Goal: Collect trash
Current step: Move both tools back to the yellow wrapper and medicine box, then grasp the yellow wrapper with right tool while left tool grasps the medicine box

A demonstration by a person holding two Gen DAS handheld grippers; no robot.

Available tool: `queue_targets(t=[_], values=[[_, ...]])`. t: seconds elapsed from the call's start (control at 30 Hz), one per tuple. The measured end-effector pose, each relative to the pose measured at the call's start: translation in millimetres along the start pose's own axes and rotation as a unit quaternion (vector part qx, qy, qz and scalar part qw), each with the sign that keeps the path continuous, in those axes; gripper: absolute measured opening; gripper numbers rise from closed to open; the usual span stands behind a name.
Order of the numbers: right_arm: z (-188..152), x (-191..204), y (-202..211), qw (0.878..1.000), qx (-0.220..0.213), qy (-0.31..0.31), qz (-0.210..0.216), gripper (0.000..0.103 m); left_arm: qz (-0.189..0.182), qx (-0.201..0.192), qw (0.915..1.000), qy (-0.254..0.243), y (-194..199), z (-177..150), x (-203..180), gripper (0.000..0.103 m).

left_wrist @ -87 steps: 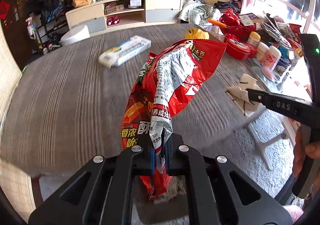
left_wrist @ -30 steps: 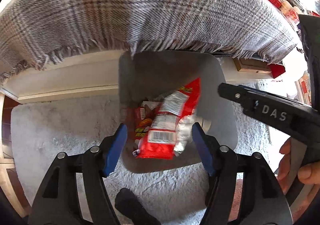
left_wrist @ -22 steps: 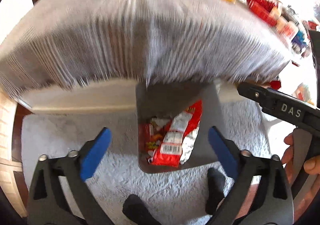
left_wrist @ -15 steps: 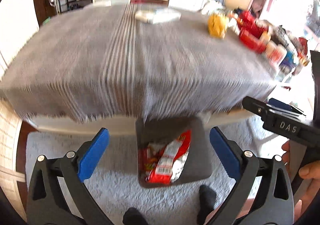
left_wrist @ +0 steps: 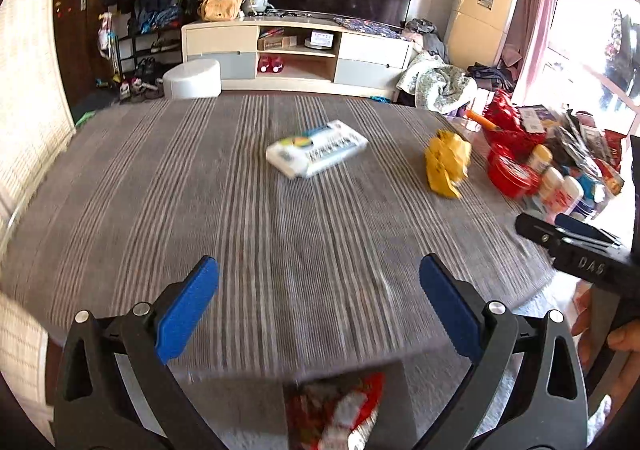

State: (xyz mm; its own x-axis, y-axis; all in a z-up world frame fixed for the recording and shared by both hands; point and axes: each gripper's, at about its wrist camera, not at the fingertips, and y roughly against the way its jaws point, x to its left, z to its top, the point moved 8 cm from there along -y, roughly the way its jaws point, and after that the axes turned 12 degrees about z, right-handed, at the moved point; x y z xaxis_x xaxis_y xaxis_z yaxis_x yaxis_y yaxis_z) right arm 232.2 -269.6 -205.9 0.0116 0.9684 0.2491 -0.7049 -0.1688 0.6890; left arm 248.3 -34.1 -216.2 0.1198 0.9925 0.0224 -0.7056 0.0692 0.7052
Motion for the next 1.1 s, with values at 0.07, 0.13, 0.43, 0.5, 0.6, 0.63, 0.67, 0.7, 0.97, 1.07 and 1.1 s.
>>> queue_targets(t=[0.07, 0.13, 0.43, 0.5, 0.6, 0.63, 0.67, 0.7, 0.97, 1.07, 1.1], values=[[13.7, -6.0, -12.3, 1.000, 0.000, -0.002, 0.000, 0.100, 0.004, 0.002, 1.0000, -0.008, -23.3, 17.7, -3.1, 0.095], [29.8, -12.1, -27.7, 1.000, -0.002, -0.003, -0.003, 0.100, 0.010, 0.004, 0.9998, -0.019, -42.5, 31.3, -6.9, 0.095], [92.5, -49.4, -87.1, 0.999, -0.003, -0.043, -0.018, 0.100, 0.036, 0.005, 0.9968, -0.071, -133.6, 93.0, -18.1, 0.095], [99.4, -56.0, -99.1, 0.998, -0.001, -0.048, -0.026, 0.100, 0.039, 0.007, 0.9956, -0.085, -147.4, 100.1, -20.5, 0.095], [102.9, -65.1, -117.6, 0.997, 0.007, -0.067, -0.027, 0.100, 0.034, 0.014, 0.9938, -0.105, -168.9, 109.0, -24.0, 0.095], [103.1, -67.0, -122.9, 0.997, 0.010, -0.070, -0.027, 0.100, 0.031, 0.015, 0.9934, -0.109, -174.6, 111.8, -26.0, 0.095], [103.4, -70.2, -129.6, 0.997, 0.014, -0.073, -0.029, 0.100, 0.027, 0.016, 0.9929, -0.115, -181.0, 115.2, -27.4, 0.095], [102.7, -72.8, -136.7, 0.996, 0.020, -0.076, -0.032, 0.100, 0.023, 0.015, 0.9920, -0.124, -187.1, 118.1, -29.5, 0.095], [99.2, -82.3, -173.9, 0.994, 0.044, -0.092, -0.028, 0.080, -0.016, 0.020, 0.9746, -0.222, -222.0, 123.2, -55.6, 0.095], [99.7, -85.8, -179.4, 0.995, 0.042, -0.083, -0.042, 0.077, -0.041, 0.035, 0.9691, -0.240, -236.1, 118.7, -63.7, 0.095], [100.2, -87.3, -180.8, 0.995, 0.040, -0.088, -0.038, 0.076, -0.047, 0.038, 0.9677, -0.245, -239.5, 117.3, -66.0, 0.095]])
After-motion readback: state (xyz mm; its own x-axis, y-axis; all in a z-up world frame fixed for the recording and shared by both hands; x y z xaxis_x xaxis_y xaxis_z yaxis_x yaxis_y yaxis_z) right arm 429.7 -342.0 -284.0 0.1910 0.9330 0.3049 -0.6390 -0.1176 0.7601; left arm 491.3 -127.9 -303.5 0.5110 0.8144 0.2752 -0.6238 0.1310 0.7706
